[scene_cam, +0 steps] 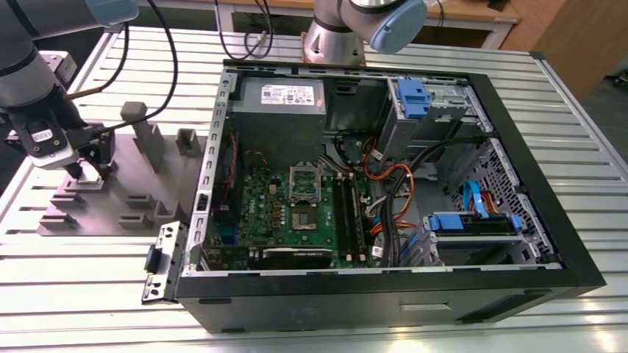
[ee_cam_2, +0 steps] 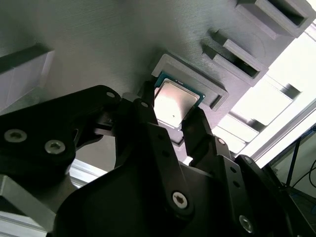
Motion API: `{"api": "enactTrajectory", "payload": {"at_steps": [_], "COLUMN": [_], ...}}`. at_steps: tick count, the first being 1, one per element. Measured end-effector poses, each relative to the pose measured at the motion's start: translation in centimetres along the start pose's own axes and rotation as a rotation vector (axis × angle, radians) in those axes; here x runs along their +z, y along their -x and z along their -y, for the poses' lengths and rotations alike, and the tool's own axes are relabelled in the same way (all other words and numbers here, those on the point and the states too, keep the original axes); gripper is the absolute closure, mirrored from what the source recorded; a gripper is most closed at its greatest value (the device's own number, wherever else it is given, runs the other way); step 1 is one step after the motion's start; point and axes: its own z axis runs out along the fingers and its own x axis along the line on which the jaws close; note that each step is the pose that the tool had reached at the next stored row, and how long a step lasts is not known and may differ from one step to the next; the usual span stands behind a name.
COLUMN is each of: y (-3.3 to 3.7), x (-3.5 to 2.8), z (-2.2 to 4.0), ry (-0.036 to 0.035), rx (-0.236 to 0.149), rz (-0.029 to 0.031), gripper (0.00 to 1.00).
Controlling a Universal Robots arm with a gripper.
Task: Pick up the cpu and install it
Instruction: 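Pick up the cpu and move it towards the insertion slot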
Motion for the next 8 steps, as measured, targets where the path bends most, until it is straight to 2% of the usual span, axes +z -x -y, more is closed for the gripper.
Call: {"api": "enactTrajectory", "payload": {"at_steps": [8], "y": [0.04], "x": [-0.05], "z": [0.00], "ry": [0.0001], "rx": [0.000], "rz": [0.0001], "gripper": [0.53]}}
